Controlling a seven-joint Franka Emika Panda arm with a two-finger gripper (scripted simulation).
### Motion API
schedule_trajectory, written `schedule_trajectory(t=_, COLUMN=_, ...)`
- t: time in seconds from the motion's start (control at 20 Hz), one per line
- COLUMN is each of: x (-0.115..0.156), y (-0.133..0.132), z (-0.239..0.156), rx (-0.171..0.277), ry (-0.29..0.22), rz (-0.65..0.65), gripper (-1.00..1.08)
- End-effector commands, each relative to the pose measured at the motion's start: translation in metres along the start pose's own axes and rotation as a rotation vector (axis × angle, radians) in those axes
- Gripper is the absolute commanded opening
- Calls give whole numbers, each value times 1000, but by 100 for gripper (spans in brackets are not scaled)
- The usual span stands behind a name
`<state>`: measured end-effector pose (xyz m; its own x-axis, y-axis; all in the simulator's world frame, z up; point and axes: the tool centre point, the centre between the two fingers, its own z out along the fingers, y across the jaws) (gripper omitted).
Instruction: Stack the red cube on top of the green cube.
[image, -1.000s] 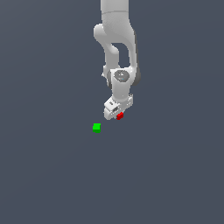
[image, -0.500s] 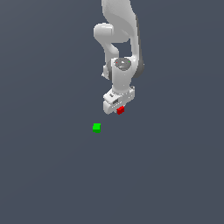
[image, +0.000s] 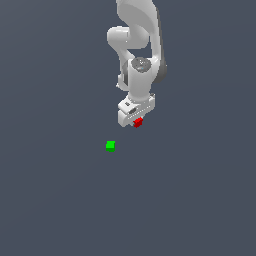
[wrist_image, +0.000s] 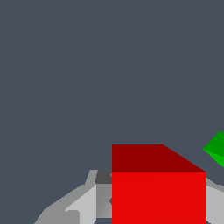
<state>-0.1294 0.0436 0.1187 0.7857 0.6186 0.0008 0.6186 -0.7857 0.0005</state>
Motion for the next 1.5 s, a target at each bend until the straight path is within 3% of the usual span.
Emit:
schedule_trajectory(t=0.0, x=0, y=0, z=0, rx=1, ry=0, rz=0, gripper=-100)
schedule_trajectory(t=0.4, x=-4, y=29, z=11, rx=-1, ry=-1, rz=0, gripper=-100)
schedule_trajectory(t=1.05, x=-14, y=132, z=48, rx=-1, ry=-2, rz=0, gripper=-100)
schedule_trajectory(t=1.45, x=-15, y=158, z=57, rx=0, ry=-1, rz=1, gripper=-100)
